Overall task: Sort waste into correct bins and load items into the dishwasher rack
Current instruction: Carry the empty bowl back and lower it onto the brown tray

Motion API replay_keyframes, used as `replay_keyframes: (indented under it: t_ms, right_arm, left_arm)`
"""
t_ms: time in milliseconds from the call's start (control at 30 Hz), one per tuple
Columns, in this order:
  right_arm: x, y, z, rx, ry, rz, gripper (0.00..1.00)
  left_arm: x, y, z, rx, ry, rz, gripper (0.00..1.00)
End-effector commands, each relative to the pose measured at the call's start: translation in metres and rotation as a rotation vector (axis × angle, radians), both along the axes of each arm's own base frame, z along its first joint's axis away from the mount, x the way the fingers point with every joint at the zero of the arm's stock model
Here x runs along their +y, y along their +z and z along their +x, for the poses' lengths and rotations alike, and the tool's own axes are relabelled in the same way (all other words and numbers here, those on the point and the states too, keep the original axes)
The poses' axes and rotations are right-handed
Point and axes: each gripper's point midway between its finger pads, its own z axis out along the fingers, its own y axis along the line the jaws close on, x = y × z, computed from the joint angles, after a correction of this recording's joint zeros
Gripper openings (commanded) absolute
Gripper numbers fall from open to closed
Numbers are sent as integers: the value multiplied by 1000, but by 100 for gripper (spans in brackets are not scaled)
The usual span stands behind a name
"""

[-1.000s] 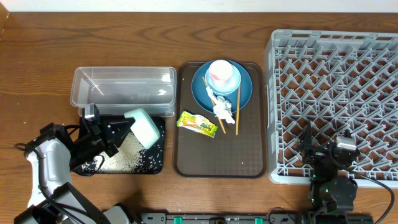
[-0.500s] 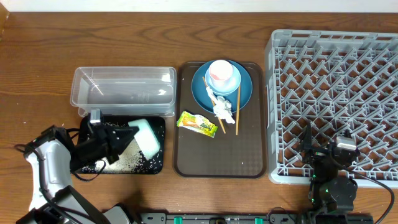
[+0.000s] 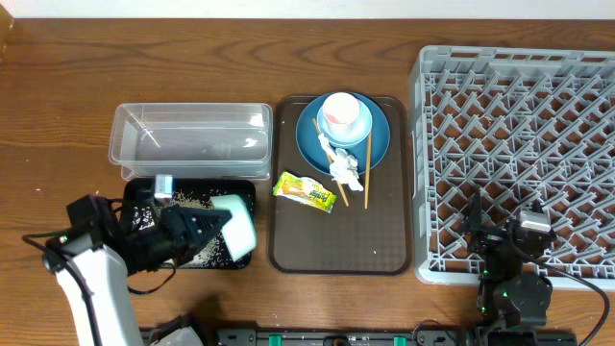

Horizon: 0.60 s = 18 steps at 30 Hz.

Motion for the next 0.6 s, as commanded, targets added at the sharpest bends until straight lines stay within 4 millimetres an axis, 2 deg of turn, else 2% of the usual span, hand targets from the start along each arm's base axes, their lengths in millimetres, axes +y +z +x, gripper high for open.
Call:
replay_keyframes:
  t_ms: [0,167,433,567]
  right_arm:
    - [-1,-1,0,0,-4,16,99]
    - [-1,-1,0,0,-4,16,99]
    - [-1,-1,0,0,-4,16,99]
    - [-1,-1,0,0,-4,16,99]
  left_arm:
    - [-11,6,-8,-27,-33,52,6]
    - [-11,-9,-15,63,-10,193,6]
    - [-29,-1,-8,31,-6,274,6]
    - [-45,1,-2,9,-30,315,6]
